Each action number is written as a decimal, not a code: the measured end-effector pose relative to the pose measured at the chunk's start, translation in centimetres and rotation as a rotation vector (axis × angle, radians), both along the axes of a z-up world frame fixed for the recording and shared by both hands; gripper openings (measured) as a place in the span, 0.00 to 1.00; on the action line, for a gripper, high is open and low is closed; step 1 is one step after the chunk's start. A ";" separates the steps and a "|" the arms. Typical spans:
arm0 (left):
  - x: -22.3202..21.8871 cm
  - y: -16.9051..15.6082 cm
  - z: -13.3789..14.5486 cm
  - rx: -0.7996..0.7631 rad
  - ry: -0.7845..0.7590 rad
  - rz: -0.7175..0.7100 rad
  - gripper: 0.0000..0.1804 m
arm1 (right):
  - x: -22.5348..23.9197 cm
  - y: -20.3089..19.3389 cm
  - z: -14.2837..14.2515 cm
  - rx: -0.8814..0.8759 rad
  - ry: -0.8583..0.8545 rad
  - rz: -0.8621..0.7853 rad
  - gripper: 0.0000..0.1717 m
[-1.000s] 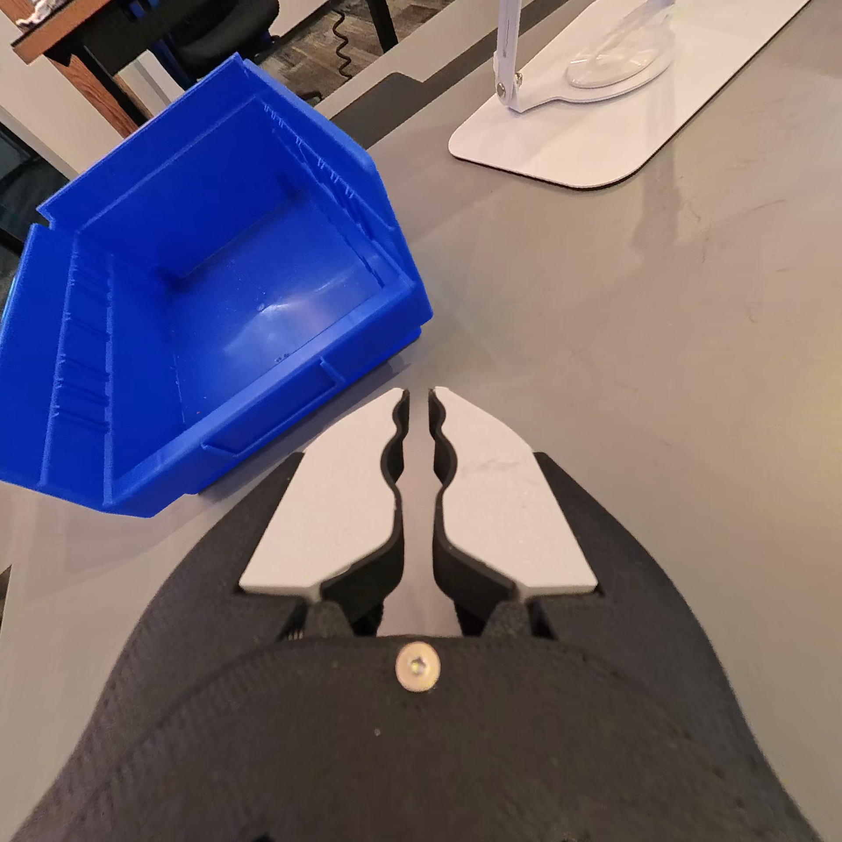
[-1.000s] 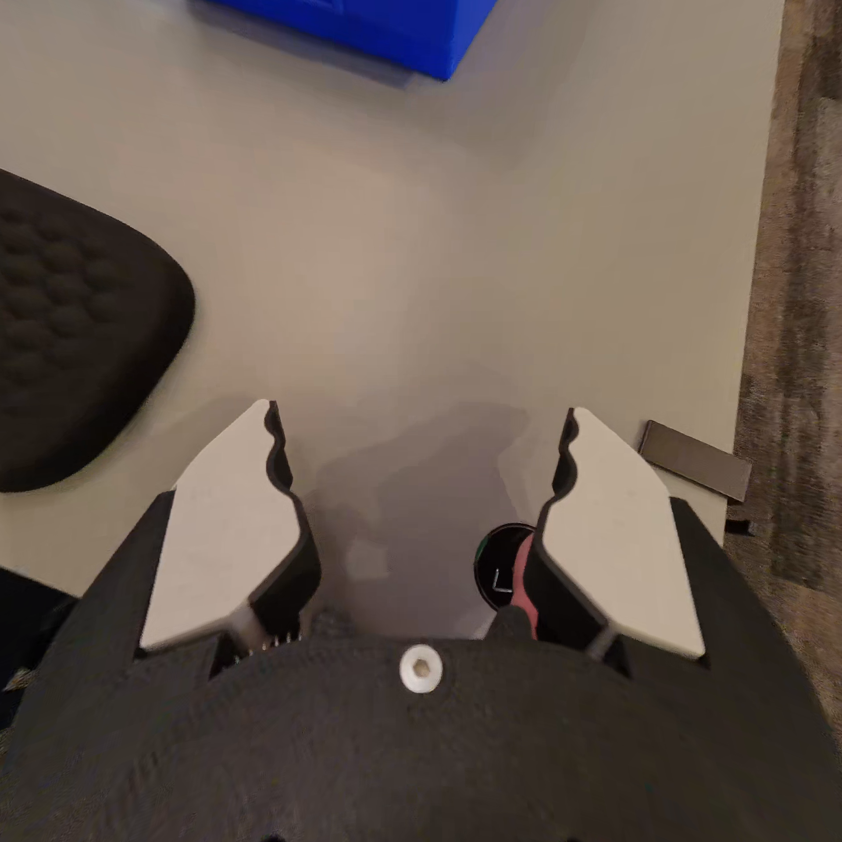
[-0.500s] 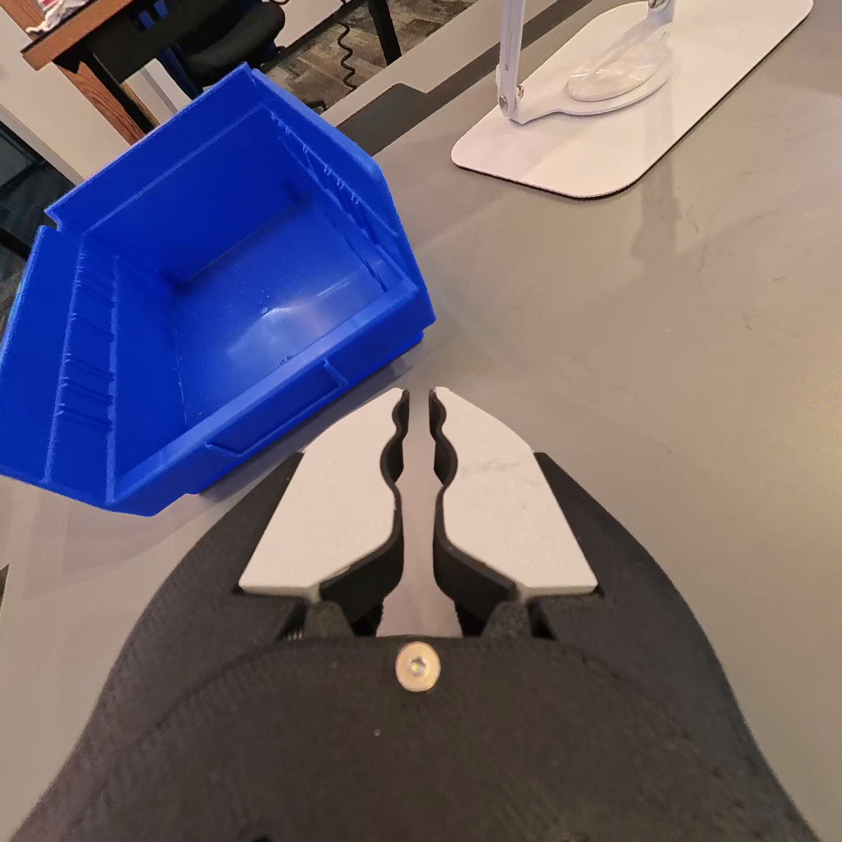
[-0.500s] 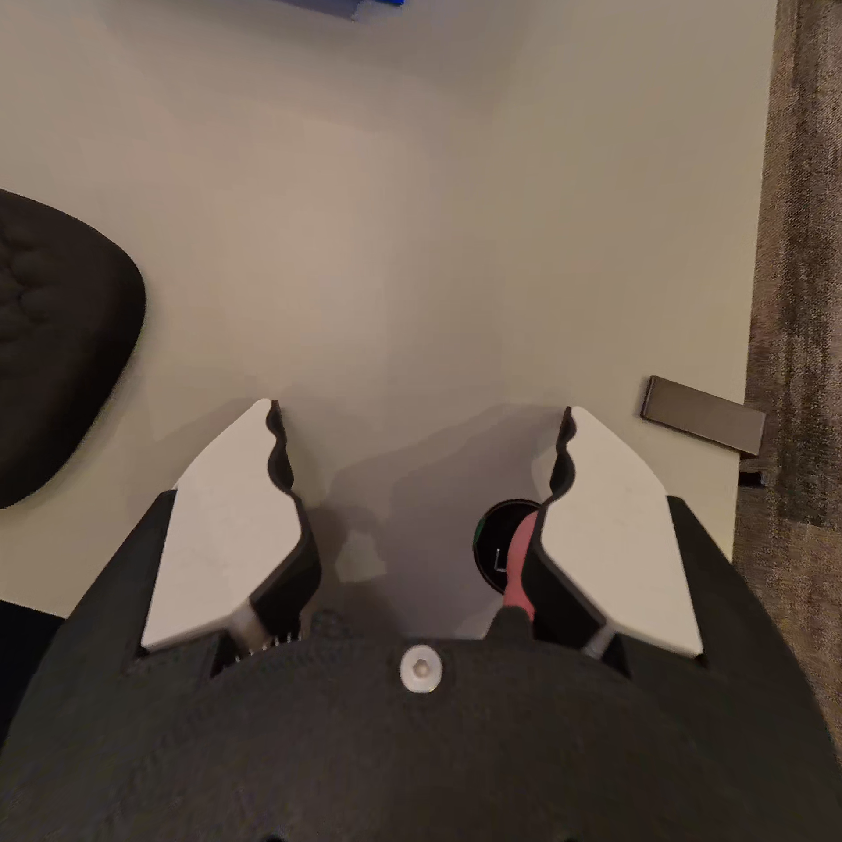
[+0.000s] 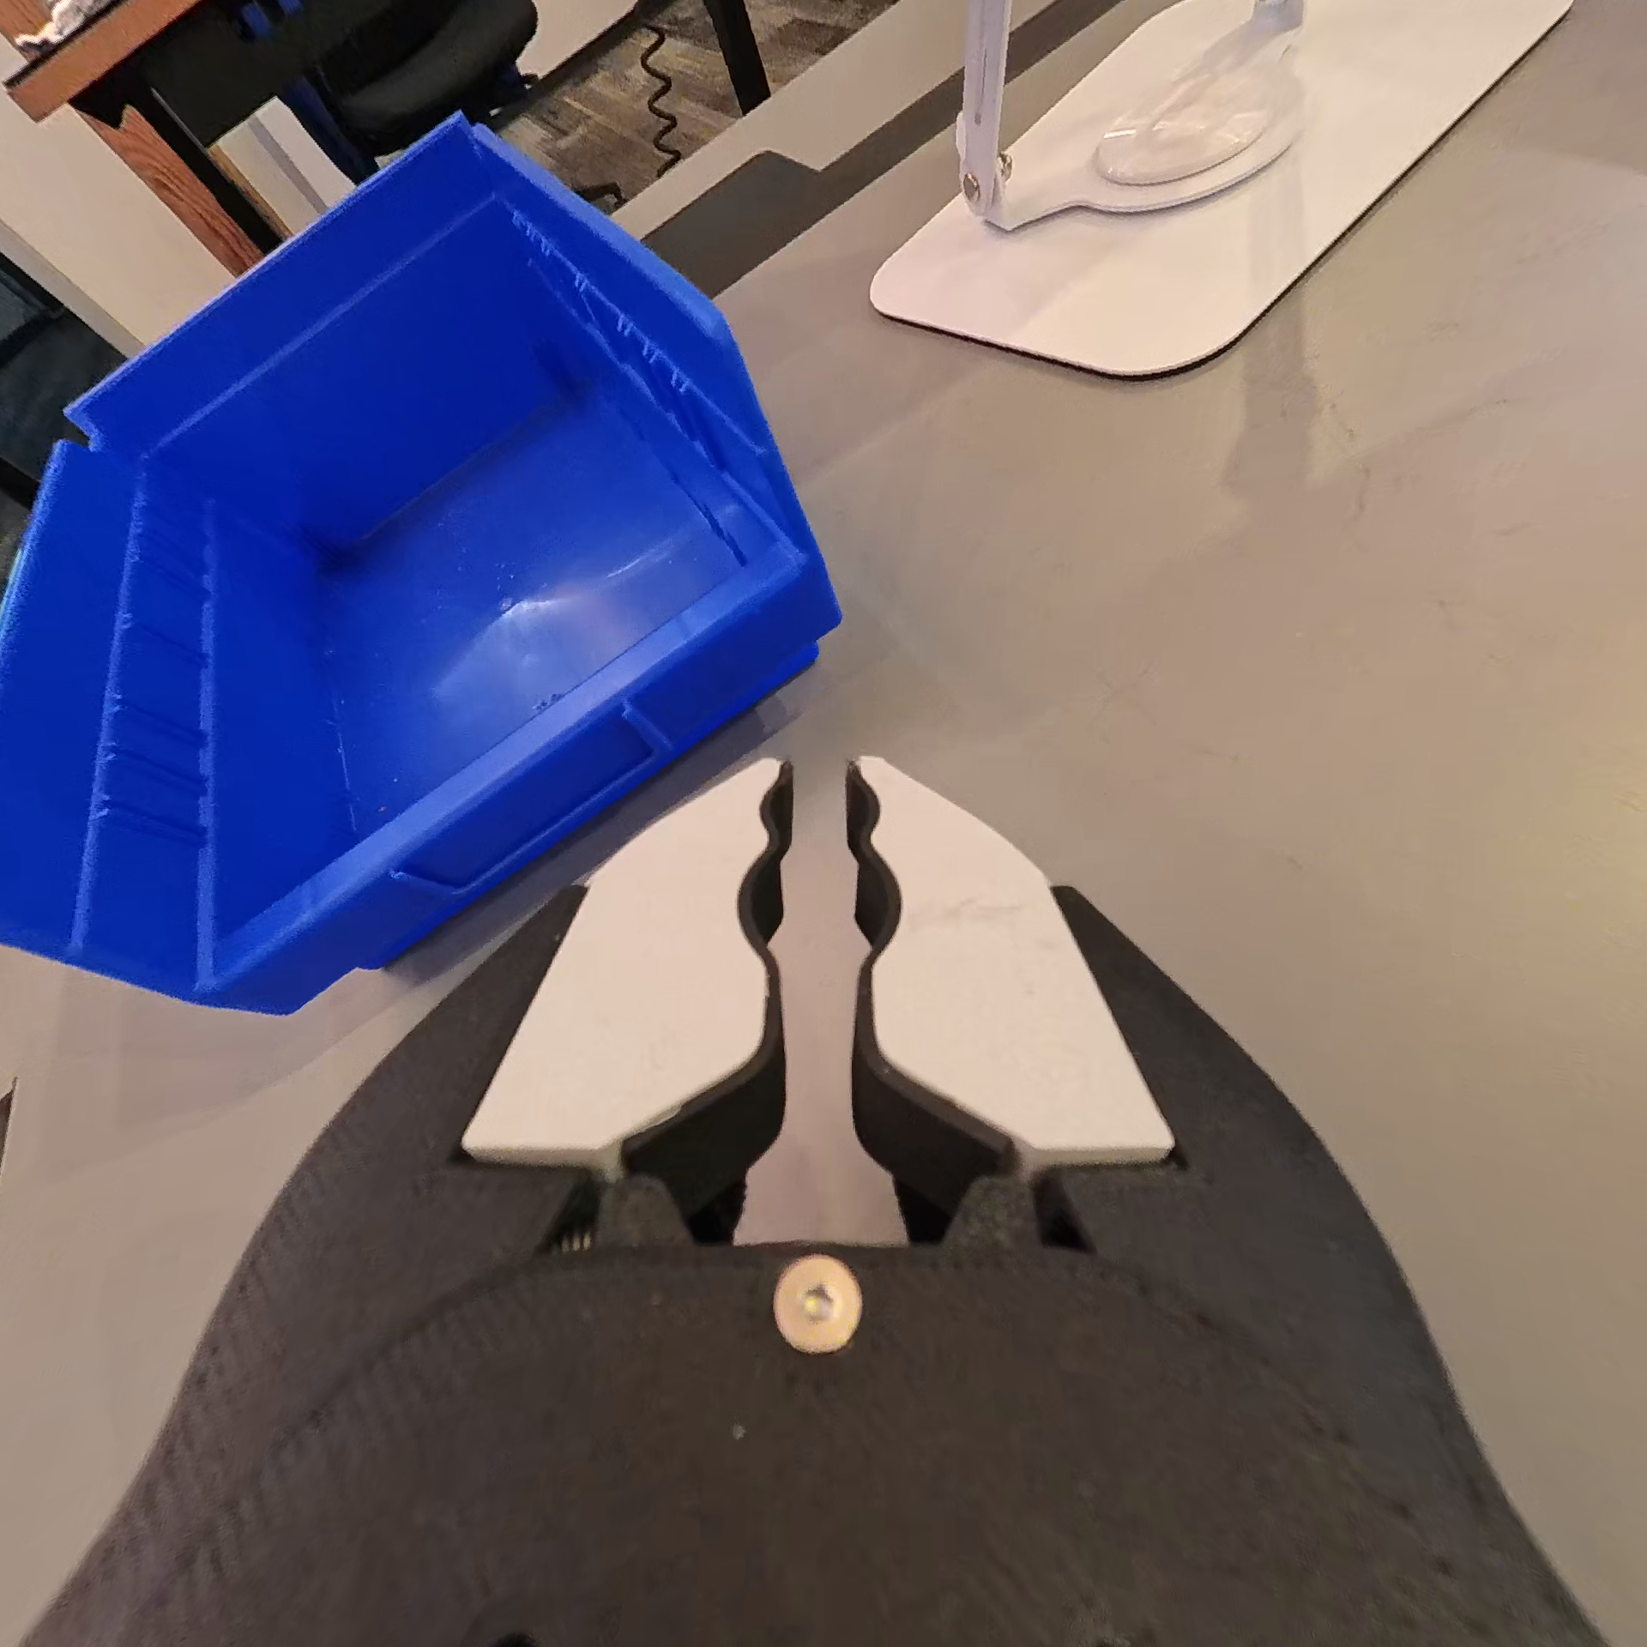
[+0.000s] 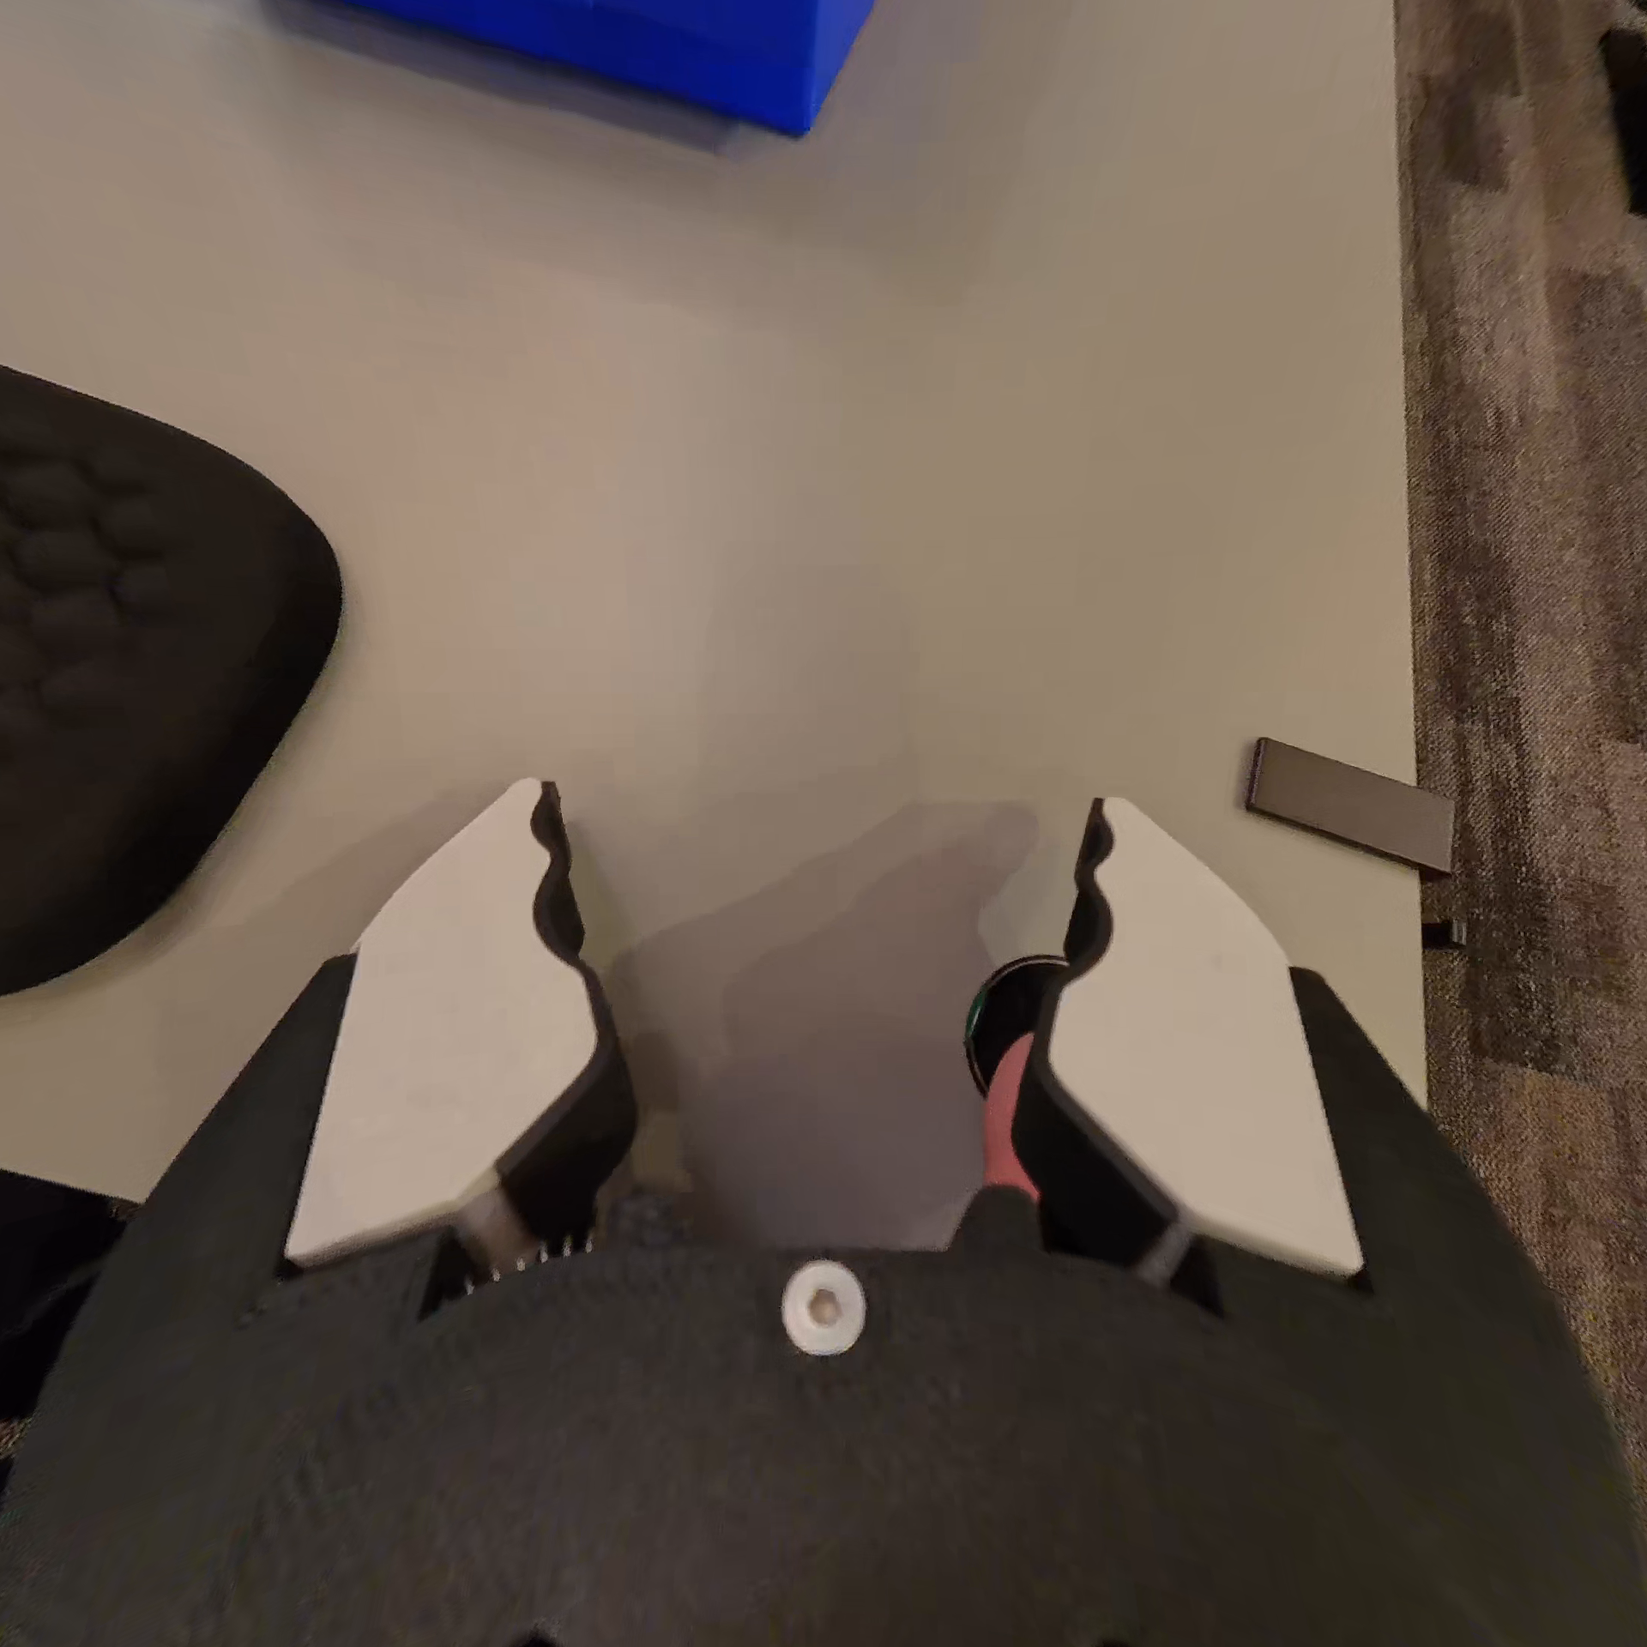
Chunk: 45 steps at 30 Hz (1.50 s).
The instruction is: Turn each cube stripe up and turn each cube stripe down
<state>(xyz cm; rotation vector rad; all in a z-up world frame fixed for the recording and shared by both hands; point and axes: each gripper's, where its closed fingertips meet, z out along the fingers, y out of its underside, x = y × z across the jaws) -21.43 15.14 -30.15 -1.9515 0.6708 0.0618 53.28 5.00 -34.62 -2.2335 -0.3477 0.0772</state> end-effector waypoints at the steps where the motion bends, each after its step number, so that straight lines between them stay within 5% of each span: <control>1: 0.0 0.0 0.0 0.000 0.008 0.001 0.06 | -0.1 0.0 -0.1 -0.016 -0.001 0.006 0.63; 45: -0.2 -0.1 2.6 0.027 -0.033 0.001 0.08 | 0.0 0.2 1.0 -0.131 0.009 -0.020 0.62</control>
